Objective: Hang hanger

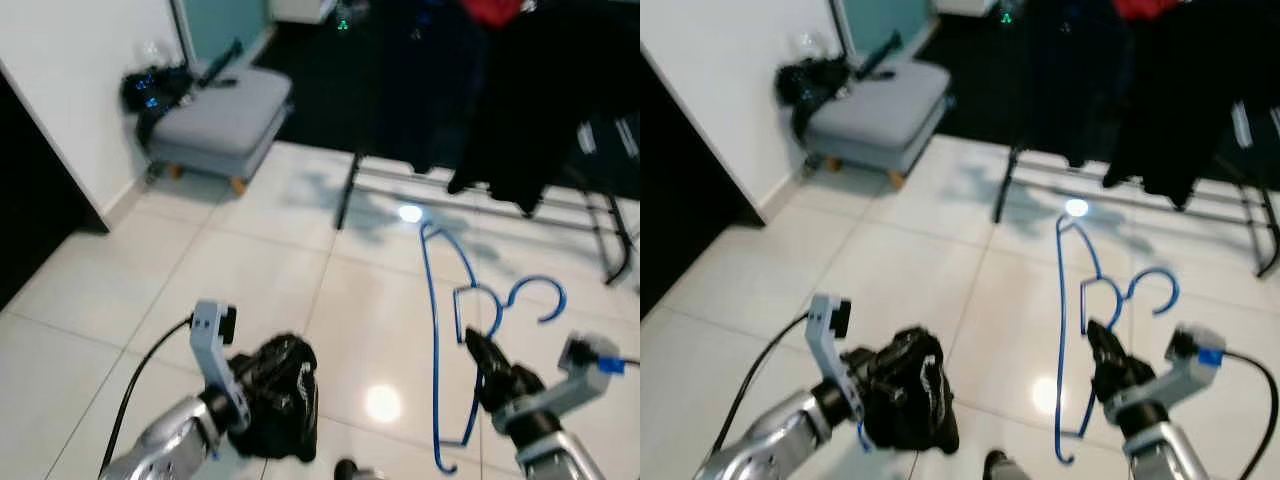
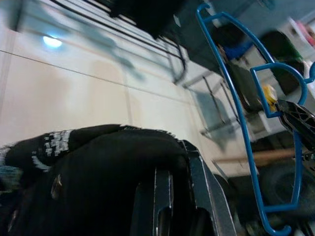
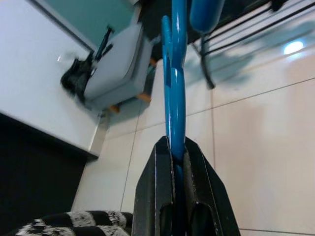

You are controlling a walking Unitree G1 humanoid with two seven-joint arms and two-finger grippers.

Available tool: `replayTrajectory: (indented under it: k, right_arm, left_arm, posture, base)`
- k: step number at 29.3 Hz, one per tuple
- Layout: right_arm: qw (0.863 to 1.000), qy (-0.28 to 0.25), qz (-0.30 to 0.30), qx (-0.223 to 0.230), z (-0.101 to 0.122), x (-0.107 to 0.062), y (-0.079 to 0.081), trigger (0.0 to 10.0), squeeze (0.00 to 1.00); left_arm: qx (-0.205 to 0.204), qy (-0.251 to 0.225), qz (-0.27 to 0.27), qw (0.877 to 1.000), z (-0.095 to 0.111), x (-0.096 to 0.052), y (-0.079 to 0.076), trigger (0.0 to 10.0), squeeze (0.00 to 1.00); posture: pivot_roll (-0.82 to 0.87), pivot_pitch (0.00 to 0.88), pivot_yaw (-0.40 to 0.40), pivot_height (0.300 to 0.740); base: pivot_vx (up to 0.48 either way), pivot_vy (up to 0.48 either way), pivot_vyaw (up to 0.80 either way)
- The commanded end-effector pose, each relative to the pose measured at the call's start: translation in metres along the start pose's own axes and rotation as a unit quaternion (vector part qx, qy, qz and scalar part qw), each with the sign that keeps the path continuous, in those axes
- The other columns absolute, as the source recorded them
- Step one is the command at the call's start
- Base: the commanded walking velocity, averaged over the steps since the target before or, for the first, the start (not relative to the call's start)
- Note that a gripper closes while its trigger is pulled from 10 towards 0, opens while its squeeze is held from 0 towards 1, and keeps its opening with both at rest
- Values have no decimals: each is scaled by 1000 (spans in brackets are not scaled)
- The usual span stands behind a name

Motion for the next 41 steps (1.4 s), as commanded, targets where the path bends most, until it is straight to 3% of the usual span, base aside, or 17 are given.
replayTrajectory:
  k: [1, 19, 21, 23, 25, 27, 28, 29, 31, 32, 33, 34, 35, 36, 38, 40, 41]
  right_arm:
    - [1000, 8, -9, 9, -4, -3, -4, 10000, 0]
    - [1000, 6, -8, 11, -4, -2, -4, 10000, 0]
    - [1000, 9, -7, 9, -5, -2, -4, 10000, 0]
    - [1000, 17, -5, 3, -7, -2, -4, 10000, 0]
    - [1000, 19, -4, 0, -8, -2, -3, 10000, 0]
    - [1000, 26, 1, -5, -10, -2, -3, 10000, 0]
    - [1000, 26, 1, -5, -10, -2, -3, 10000, 0]
    - [1000, 28, 3, -8, -11, -2, -2, 10000, 0]
    - [999, 32, 6, -11, -13, -1, -2, 10000, 0]
    - [999, 34, 7, -11, -14, 0, -1, 10000, 0]
    - [999, 34, 7, -11, -14, 0, -1, 10000, 0]
    - [999, 34, 7, -10, -14, 0, -1, 10000, 0]
    - [999, 35, 9, -8, -15, 2, -1, 10000, 0]
    - [999, 36, 11, -7, -16, 2, -1, 10000, 0]
    - [999, 36, 11, -7, -16, 2, -1, 10000, 0]
    - [999, 37, 13, -5, -17, 3, 0, 10000, 0]
    - [999, 37, 13, -5, -17, 3, 0, 10000, 0]
  left_arm:
    - [-7, 2, -1, 1000, -3, -2, 0, 10000, 0]
    - [-6, 13, -6, 1000, -4, 0, 1, 10000, 0]
    - [9, 26, -1, 1000, -4, 1, 2, 10000, 0]
    - [110, 19, 14, 994, 14, 14, 10, 10000, 0]
    - [153, 6, 20, 988, 26, 21, 13, 10000, 0]
    - [293, -21, -8, 956, 54, 37, 6, 10000, 0]
    - [293, -21, -8, 956, 54, 37, 6, 10000, 0]
    - [345, -24, -27, 938, 61, 41, 1, 10000, 0]
    - [448, -12, -93, 889, 68, 47, -13, 10000, 0]
    - [511, 10, -138, 848, 67, 48, -19, 10000, 0]
    - [511, 10, -138, 848, 67, 48, -19, 10000, 0]
    - [537, 21, -153, 829, 66, 48, -21, 10000, 0]
    - [605, 54, -185, 773, 62, 46, -16, 10000, 0]
    - [629, 51, -184, 754, 67, 48, -13, 10000, 0]
    - [629, 51, -184, 754, 67, 48, -13, 10000, 0]
    - [661, 44, -181, 727, 77, 52, -9, 10000, 0]
    - [661, 44, -181, 727, 77, 52, -9, 10000, 0]
  posture:
    - [-26, 218, 21, 740]
    - [-39, 211, 24, 740]
    - [-55, 204, 34, 740]
    - [-69, 191, 42, 740]
    - [-69, 191, 42, 740]
    - [-86, 179, 54, 740]
    - [-86, 179, 54, 740]
    - [-86, 179, 54, 740]
    - [-93, 169, 59, 740]
    - [-93, 164, 63, 740]
    - [-93, 164, 63, 740]
    - [-93, 164, 63, 740]
    - [-90, 157, 68, 740]
    - [-91, 156, 71, 740]
    - [-91, 156, 71, 740]
    - [-92, 150, 72, 740]
    - [-92, 150, 72, 740]
  base:
    - [0, 0, -800]
    - [0, 0, -249]
    - [0, 0, 0]
    - [0, 0, 0]
    - [0, 0, 0]
    - [0, 0, 0]
    - [0, 0, 0]
    - [0, 0, 0]
    - [0, 0, 0]
    - [0, 0, 0]
    - [0, 0, 0]
    - [0, 0, 0]
    - [0, 0, 0]
    - [0, 0, 0]
    - [0, 0, 0]
    - [0, 0, 0]
    - [0, 0, 0]
Point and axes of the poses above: a point about 5 cm out from each wrist's last joint towards the gripper, its own x axis pointing out of the wrist towards the gripper, its own z axis along the axis of the wrist's last joint, y = z × x, the point moved 2 cm from there along x, pointing out of the wrist towards the gripper, and after that the axes turned 2 degrees about x, right-handed, at the moved point
